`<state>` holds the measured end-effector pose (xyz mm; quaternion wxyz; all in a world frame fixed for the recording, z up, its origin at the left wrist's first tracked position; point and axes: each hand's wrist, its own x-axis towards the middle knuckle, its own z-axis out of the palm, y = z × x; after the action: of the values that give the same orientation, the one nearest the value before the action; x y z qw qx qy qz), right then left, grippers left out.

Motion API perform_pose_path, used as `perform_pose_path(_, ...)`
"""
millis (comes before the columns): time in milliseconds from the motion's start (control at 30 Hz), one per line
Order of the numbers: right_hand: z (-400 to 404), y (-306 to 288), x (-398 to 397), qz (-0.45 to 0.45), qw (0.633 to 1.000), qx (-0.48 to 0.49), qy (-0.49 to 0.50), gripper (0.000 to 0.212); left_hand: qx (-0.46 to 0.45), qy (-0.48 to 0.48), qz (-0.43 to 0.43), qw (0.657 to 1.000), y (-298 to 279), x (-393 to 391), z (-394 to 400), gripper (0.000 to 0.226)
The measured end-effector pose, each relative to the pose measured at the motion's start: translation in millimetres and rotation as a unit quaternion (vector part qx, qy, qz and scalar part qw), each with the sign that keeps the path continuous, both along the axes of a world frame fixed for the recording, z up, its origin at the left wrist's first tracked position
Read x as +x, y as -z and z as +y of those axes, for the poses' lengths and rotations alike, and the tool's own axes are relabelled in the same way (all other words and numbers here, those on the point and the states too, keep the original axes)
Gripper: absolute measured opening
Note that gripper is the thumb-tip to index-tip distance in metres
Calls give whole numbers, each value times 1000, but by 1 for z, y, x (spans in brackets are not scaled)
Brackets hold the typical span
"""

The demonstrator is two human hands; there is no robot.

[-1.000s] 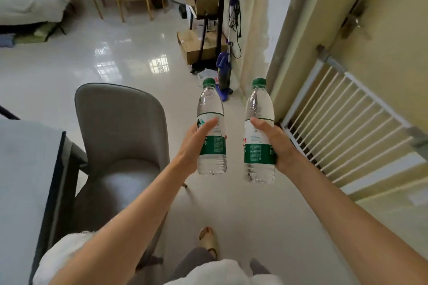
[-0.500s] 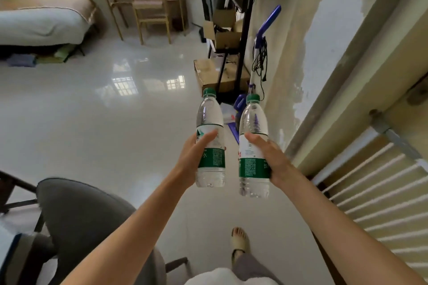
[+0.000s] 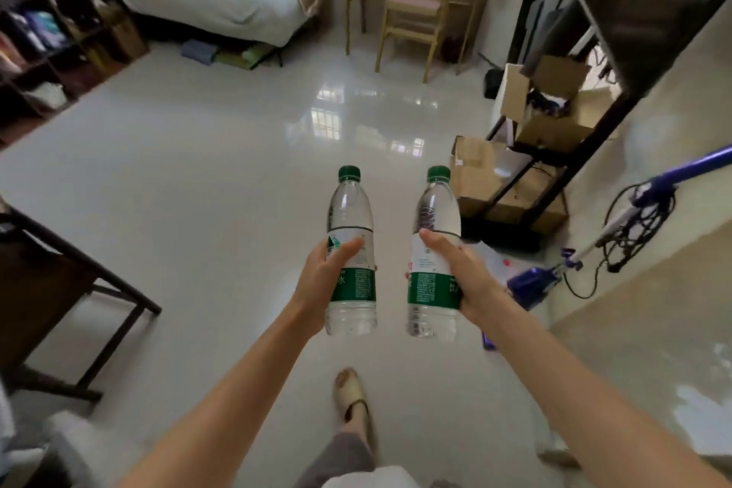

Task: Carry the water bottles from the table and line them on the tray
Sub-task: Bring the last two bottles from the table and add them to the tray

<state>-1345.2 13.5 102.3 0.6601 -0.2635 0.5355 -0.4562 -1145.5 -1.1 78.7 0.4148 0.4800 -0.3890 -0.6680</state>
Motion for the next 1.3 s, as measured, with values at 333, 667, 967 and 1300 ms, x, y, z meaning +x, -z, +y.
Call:
perform_pose_path(333,-266,-17,69,15,999,14,-37,50,8,-54,-5,998,-24,69,-247,40)
perform_pose_path(667,-555,-4,198,21,984,1,-175,52,-5,-154,-11,988,-22,179,-477,28)
perform_pose_path(967,-785,-17,367,42,945,0,-323,43,9,-297,-34,954,-30,323,-657,31)
perform_pose_path(1300,-1008,-9,558,44,935,-4,-352,37,20,-349,-31,936,-20,512,-870,30)
